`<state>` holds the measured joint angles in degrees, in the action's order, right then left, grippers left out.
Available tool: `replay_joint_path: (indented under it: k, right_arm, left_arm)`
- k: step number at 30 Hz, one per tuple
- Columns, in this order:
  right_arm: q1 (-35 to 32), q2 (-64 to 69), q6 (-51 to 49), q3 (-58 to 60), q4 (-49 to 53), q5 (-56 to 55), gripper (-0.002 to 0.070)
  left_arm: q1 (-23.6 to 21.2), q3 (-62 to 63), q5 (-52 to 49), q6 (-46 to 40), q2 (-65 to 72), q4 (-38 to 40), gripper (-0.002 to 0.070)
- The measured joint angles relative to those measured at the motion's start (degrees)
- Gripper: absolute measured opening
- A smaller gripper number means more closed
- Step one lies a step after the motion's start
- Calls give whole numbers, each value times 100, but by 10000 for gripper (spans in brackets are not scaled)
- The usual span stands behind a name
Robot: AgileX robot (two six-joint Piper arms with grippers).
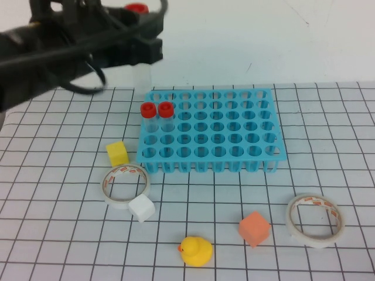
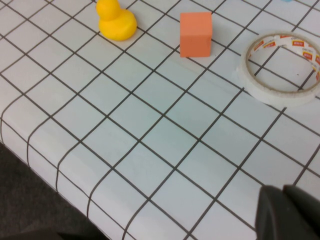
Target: Place the test tubes
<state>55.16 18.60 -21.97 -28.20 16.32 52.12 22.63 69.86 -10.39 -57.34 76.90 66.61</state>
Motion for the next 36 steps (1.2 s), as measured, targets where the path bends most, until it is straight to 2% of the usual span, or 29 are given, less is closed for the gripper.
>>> replay_joint_path:
  k: [3, 5, 7, 9, 18, 26, 32, 36]
  right_arm:
    - [0, 0, 0, 0, 0, 13, -1]
    - [0, 0, 0, 0, 0, 13, -1]
    - [0, 0, 0, 0, -8, 13, -1]
    - [0, 0, 0, 0, -8, 13, -1]
    - [0, 0, 0, 0, -8, 13, -1]
    - [0, 0, 0, 0, -8, 23, -1]
    - [0, 0, 0, 0, -8, 23, -1]
    - [0, 0, 0, 0, -8, 23, -1]
  left_arm:
    - [159, -11, 152, 2134, 0, -2152, 246]
    - [204, -50, 234, 3814, 0, -3303, 246]
    - [206, -96, 335, 4883, 17, -3880, 246]
    - [206, -110, 426, 5369, 120, -4225, 246]
    - [194, -113, 875, 5431, 890, -4909, 246]
    - [522, -113, 2420, 5431, 1529, -5665, 246]
    - [806, -113, 2916, 5419, 2095, -5743, 246]
    - [816, -113, 3337, 5449, 2338, -5743, 246]
